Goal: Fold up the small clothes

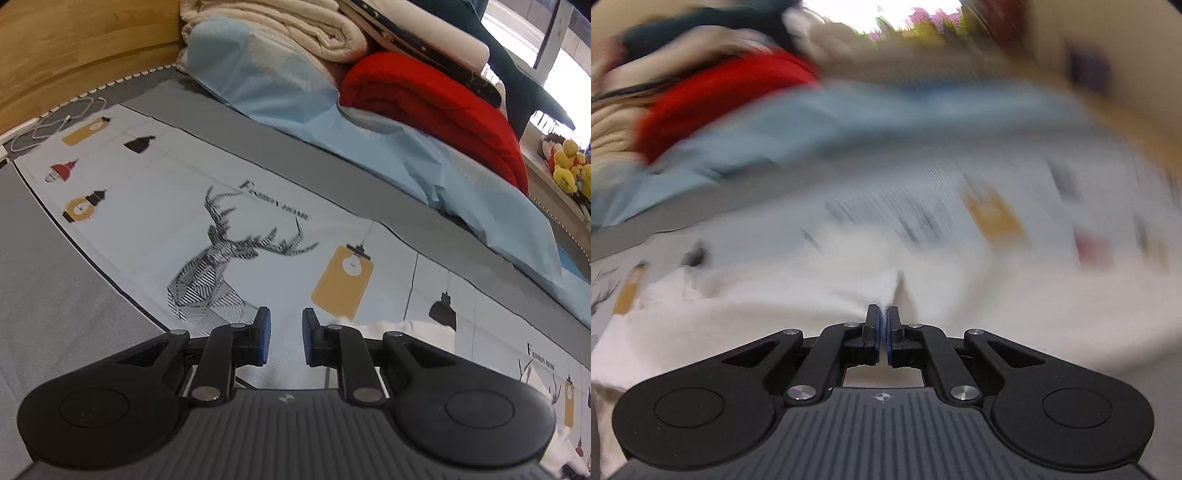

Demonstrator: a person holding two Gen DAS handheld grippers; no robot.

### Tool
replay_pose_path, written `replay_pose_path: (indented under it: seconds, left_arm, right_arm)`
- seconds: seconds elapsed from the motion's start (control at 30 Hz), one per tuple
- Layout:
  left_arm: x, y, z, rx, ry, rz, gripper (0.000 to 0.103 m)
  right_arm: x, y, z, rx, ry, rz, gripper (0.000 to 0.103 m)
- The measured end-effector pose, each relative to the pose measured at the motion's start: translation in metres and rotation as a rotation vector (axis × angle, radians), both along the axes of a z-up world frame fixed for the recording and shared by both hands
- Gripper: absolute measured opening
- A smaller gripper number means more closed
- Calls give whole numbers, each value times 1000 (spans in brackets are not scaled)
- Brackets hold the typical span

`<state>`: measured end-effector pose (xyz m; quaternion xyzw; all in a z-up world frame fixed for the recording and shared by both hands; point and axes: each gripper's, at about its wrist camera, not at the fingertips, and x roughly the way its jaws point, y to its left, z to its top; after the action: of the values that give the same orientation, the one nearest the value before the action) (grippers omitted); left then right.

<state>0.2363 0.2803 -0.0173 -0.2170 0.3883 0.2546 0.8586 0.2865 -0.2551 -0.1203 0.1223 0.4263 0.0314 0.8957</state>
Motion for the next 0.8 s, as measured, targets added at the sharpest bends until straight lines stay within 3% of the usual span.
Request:
replay_pose_path:
  seconds: [0.1,0.2,0.27,0.37,0.4,0.53,0.6,0.7,0.8]
  left_arm:
    - [7,-10,-5,-11,11,-27,18]
    - [15,-24,-12,-37,26,-78,18]
    - [20,-34,-19,-53,47,-119,18]
    - [28,-49,-33,-60,105,-194,18]
    - [29,-53,-39,-72,124,-216,18]
    - [30,-66,-55,-119,178,-313,18]
    - [28,-73,-61,-91,203,-358,18]
    - [24,-80,-72,-45,255,-438,18]
    - [19,-81,-101,33,446,-498,25]
  right_arm:
    - [-6,-7,13,-84,-88,10,2]
    - [-4,-25,21,-76,-130,-46,2]
    - [2,-32,15,-44,-98,-26,2]
    - [12,-33,-4,-2,53,17,4]
    - [13,-35,-4,-16,61,-18,8]
    - [11,-50,7,9,-9,-95,9]
    - [11,-59,10,31,-35,-116,10]
    - [17,-68,0,90,4,-121,15]
    - [25,-69,-15,174,66,-115,29]
